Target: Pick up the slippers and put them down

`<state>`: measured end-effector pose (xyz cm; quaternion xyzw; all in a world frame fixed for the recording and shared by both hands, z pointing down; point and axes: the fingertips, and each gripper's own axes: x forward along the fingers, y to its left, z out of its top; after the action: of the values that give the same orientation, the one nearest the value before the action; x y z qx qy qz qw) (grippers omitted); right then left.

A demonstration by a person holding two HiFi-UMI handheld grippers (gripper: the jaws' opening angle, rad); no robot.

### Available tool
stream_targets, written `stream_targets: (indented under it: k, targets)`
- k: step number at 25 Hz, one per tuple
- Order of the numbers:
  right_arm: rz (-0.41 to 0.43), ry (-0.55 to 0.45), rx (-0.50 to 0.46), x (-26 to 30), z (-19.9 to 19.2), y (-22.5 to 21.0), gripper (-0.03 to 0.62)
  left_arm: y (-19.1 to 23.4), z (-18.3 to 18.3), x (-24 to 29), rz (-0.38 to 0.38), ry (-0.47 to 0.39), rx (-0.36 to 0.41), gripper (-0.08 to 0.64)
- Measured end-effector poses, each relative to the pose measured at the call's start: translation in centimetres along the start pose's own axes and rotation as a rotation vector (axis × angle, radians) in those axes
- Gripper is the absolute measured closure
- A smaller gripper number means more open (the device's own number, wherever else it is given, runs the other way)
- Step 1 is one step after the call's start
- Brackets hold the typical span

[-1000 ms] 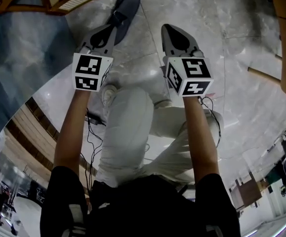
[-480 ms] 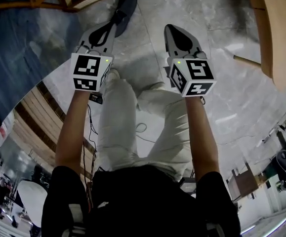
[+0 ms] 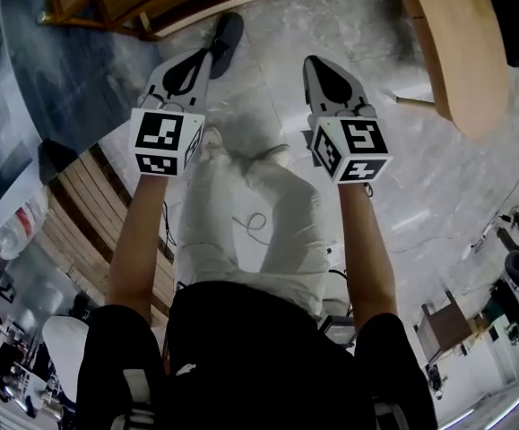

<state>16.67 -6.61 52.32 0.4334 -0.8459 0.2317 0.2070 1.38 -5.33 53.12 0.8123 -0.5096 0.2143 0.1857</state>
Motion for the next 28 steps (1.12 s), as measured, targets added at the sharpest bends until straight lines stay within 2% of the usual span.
stream_targets:
  k: [5, 13, 20, 28]
  targets:
    - [-0.023, -0.03, -0.02, -4.6, 6.1, 1.4, 0.592, -0.8, 5.8, -4.6, -0.004, -0.019, -0.022, 0.554]
    - [-0.026, -0.068, -0.058, -10.6, 13.6, 3.6, 0.592, -2.5, 13.4, -10.8, -0.011, -0.056, -0.044, 0.554]
    - [-0.032, -0.11, -0.11, -14.1, 18.2, 5.8, 0.592, -2.9, 19.0, -15.0, 0.01, -0.132, -0.022, 0.554]
    - [-0.062, -0.188, -0.123, -18.8, 22.8, 8.6, 0.592, -3.8, 23.3, -19.7, 0.004, -0.204, -0.002, 0.554]
